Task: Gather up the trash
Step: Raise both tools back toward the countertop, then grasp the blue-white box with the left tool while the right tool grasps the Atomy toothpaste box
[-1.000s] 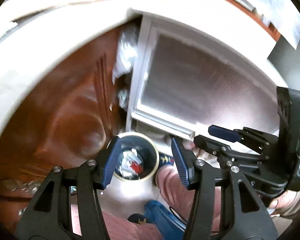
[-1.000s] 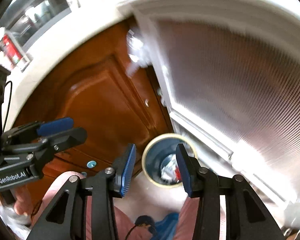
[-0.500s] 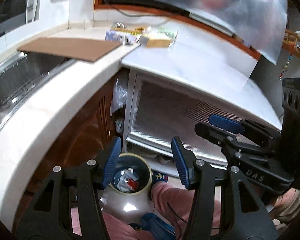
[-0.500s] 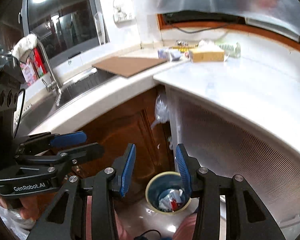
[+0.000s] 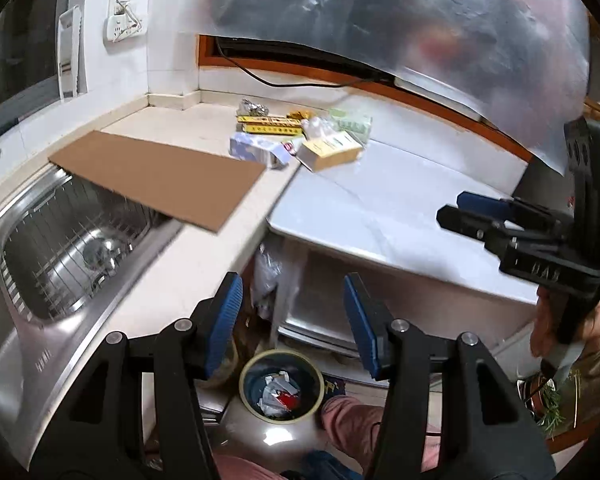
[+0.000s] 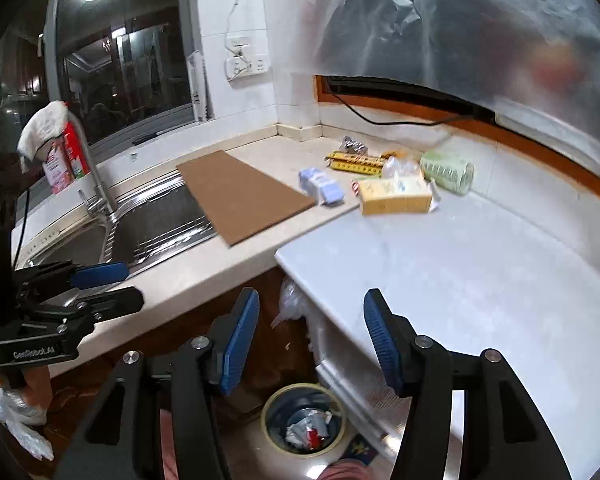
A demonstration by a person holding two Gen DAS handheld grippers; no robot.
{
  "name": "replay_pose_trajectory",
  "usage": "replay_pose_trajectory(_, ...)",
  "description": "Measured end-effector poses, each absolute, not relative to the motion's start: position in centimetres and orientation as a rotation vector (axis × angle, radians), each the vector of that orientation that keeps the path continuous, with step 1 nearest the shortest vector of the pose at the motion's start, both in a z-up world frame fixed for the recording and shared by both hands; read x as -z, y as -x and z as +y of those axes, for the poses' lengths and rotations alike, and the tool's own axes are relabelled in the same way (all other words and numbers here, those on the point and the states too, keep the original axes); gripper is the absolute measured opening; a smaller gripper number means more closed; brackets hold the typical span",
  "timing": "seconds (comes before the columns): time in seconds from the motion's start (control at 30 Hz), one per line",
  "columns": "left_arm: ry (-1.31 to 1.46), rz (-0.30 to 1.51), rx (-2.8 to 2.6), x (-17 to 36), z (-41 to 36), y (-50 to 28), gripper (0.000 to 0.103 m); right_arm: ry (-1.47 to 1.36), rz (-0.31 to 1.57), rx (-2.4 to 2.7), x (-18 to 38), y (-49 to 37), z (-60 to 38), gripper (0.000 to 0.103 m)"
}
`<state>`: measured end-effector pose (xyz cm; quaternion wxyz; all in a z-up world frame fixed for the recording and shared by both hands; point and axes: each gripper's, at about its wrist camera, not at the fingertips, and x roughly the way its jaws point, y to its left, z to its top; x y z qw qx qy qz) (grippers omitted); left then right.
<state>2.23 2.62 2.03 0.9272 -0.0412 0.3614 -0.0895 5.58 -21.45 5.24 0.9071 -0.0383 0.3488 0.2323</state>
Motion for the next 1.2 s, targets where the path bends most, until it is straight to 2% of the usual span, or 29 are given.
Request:
replay_pose_trajectory(0.23, 0.076, 0.756, 0.138, -4.5, 3.1, -10.7, 0.049, -0.039, 0.775, -0.466, -8.2, -16.6, -21.2, 0.057)
replay_pose_trajectory(0.33, 0.089, 0.771, 0.123, -4.8, 3.2, -15.6, 0.049, -0.103, 0.803, -0.427, -8.5, -21.7, -21.3, 0.060)
replay_pose_trajectory(0.37, 0.095, 0.778, 0.112, -4.7, 3.3, -17.9, 0.049, -0.122, 0.816, -0.407, -8.4, -23.5, -21.3, 0.066)
replay_pose_trajectory(0.5, 0.122, 0.797, 0.080, -3.8, 3.3, -24.4, 0.049, -0.243, 0.888, -0.309, -6.6, -30.9, -22.3, 0.069)
replay_pose_trajectory(0.67, 0.194, 0.858, 0.041, -1.2, 3.6, -31.3, 0.049, -0.392, 1.009, -0.183, -1.6, -38.6, -24.2, 0.069)
replay_pose_trajectory(0.97, 0.224, 0.917, -0.034, 3.1, 2.8, -38.4, 0.049, -0.579, 1.111, -0.082, 5.1, -43.5, -25.9, 0.069)
replay_pose_trajectory(1.2, 0.265, 0.945, -0.080, 5.3, 3.4, -40.6, 0.049, -0.522, 1.127, -0.030, 6.6, -45.1, -24.0, 0.069)
